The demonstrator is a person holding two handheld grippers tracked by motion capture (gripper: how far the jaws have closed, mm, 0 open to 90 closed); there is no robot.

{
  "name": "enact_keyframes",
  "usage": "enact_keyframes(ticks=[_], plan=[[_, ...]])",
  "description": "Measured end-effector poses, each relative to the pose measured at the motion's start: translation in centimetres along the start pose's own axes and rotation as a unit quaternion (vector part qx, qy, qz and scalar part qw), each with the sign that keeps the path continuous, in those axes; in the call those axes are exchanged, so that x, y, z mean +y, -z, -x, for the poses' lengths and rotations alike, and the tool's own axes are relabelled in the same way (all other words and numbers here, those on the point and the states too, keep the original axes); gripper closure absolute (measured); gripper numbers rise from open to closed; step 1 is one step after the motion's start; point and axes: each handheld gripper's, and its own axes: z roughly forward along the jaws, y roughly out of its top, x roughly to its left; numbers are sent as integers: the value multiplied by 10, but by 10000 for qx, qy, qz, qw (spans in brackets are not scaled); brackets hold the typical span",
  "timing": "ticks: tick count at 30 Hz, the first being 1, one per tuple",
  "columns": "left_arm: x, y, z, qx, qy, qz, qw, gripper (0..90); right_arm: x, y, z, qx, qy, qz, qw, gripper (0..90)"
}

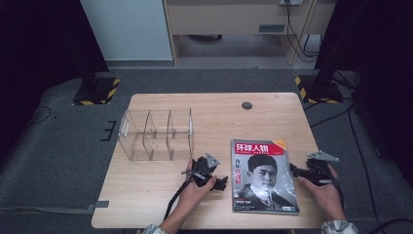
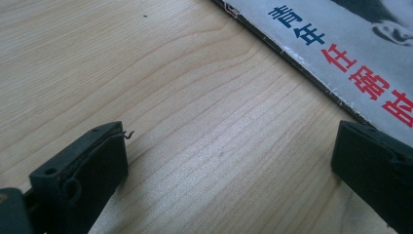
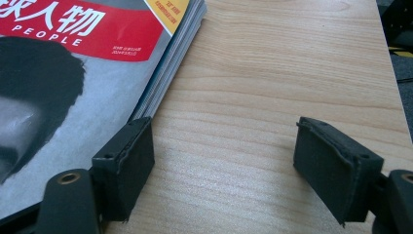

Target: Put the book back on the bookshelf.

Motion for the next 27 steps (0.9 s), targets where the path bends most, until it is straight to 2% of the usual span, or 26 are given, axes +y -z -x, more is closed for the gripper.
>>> enact_keyframes(ticks=[7, 11, 16, 20, 23, 25, 27], plan=[[1, 0, 0, 2, -4, 0, 10000, 0, 0, 0, 1, 60, -20, -12, 10000, 214], [1, 0, 0, 2, -3, 0, 10000, 0, 0, 2, 5, -31, -97, 72, 9999, 195], [0, 0, 0, -1, 2, 0, 10000, 0, 1, 9, 3, 42, -158, 177, 9997, 174], [1, 0, 2, -29, -17, 23, 10000, 0, 5, 12, -3, 172, -149, 274, 9994, 138], [2, 1, 5, -95, -26, 49, 9999, 42, 8, 10, -11, 365, -53, 252, 9990, 104], [3, 2, 7, -204, -3, 116, 9997, 41, 9, 9, -14, 420, -56, 256, 9988, 98], [4, 3, 11, -290, -36, 191, 9994, 43, 10, 8, -21, 568, 54, 203, 9982, 95]])
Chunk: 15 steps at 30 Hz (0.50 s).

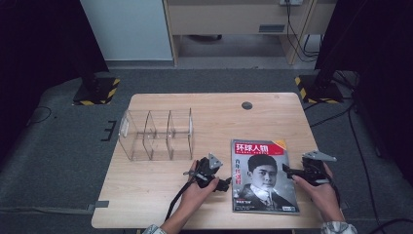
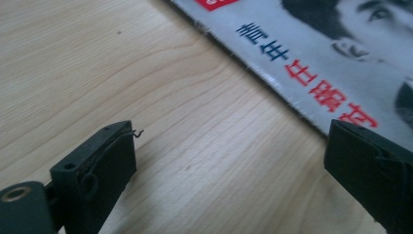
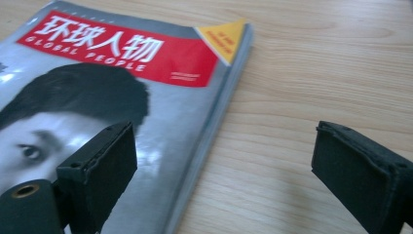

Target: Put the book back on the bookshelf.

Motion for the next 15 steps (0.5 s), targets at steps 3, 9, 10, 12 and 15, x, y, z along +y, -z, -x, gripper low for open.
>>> enact_keyframes(ticks=[3, 9, 10, 12, 15], plan=[[1, 3, 7, -133, -42, 90, 9999, 44, -1, -2, -5, 136, 104, -78, 9998, 103], [4, 7, 28, -420, -251, 176, 9986, 54, -1, -11, -20, 331, 443, -249, 9982, 144], [5, 7, 33, -510, -294, 192, 9981, 55, -1, -13, -21, 338, 450, -259, 9981, 144], [5, 6, 39, -586, -359, 229, 9974, 65, -1, -16, -22, 362, 494, -316, 9976, 143], [3, -1, 52, -674, -527, 75, 9963, 72, -1, -19, -23, 387, 464, -309, 9977, 134]])
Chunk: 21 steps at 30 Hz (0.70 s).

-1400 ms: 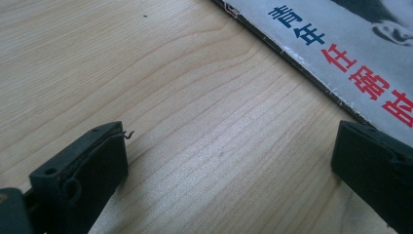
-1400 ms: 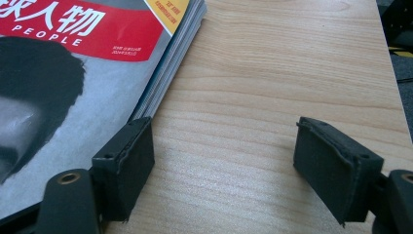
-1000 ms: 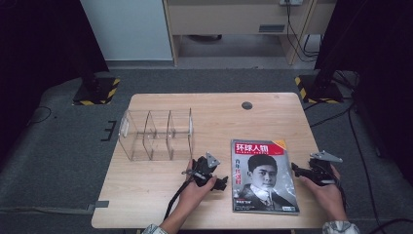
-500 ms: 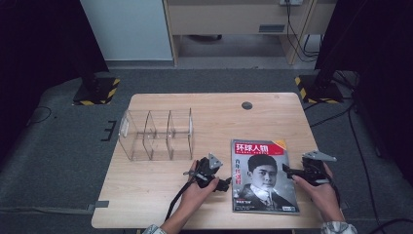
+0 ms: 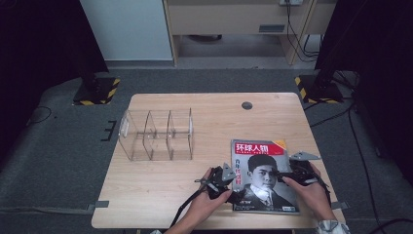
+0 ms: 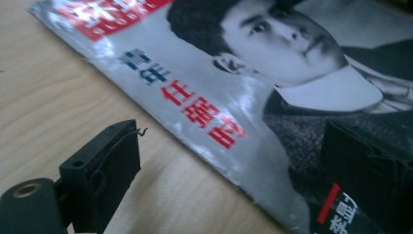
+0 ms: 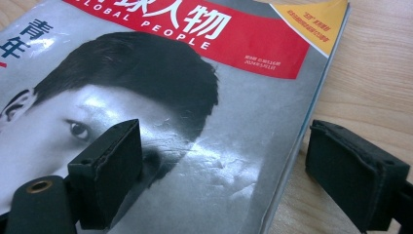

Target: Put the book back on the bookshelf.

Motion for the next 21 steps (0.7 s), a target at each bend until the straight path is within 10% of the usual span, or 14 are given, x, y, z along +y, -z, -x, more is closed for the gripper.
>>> enact_keyframes(ticks=[21], plan=[[-1, -11, 8, -76, -180, -135, 9997, 64, 0, 3, -3, 28, -19, 108, 9999, 182]])
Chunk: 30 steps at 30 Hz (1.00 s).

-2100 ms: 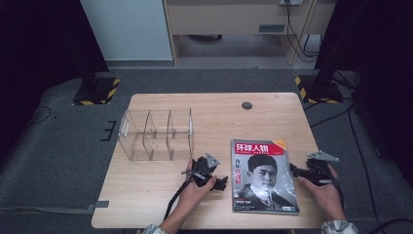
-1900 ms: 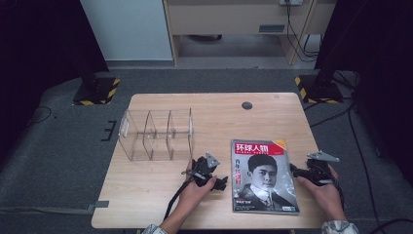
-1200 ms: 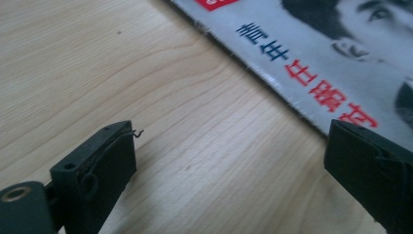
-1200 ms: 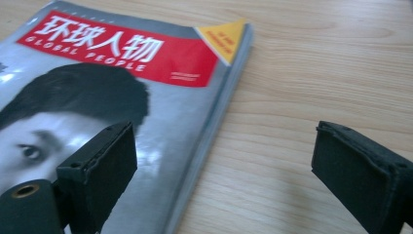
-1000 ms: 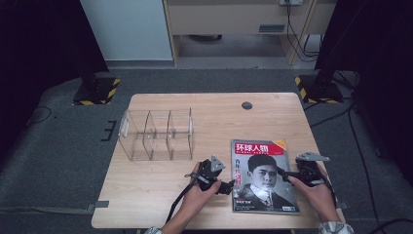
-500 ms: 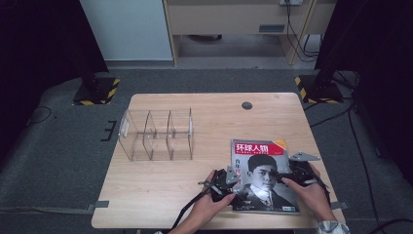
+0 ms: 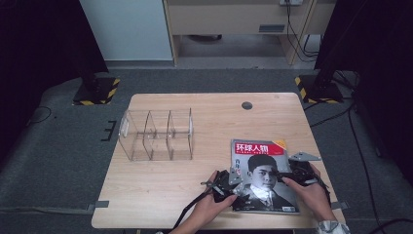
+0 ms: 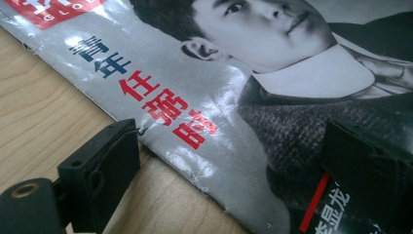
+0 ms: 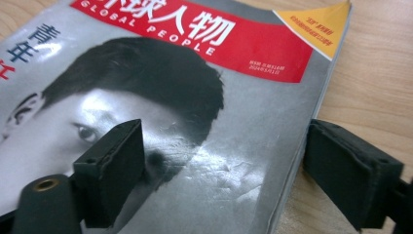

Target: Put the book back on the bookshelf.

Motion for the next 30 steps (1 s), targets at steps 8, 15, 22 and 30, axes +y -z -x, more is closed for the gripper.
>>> enact_keyframes(ticks=[8, 15, 22, 30], plan=[[0, -1, 0, -17, -26, -26, 10000, 50, 6, 9, -3, 102, 33, 258, 9996, 286], [1, -1, 0, -38, -41, -27, 10000, 49, 9, 19, -7, 189, 104, 494, 9985, 394], [1, -2, -2, -100, -85, -18, 9999, 45, 9, 20, -8, 227, 80, 524, 9983, 431], [2, -3, -4, -154, -147, -41, 9998, 35, 11, 21, -8, 331, 47, 574, 9978, 479]])
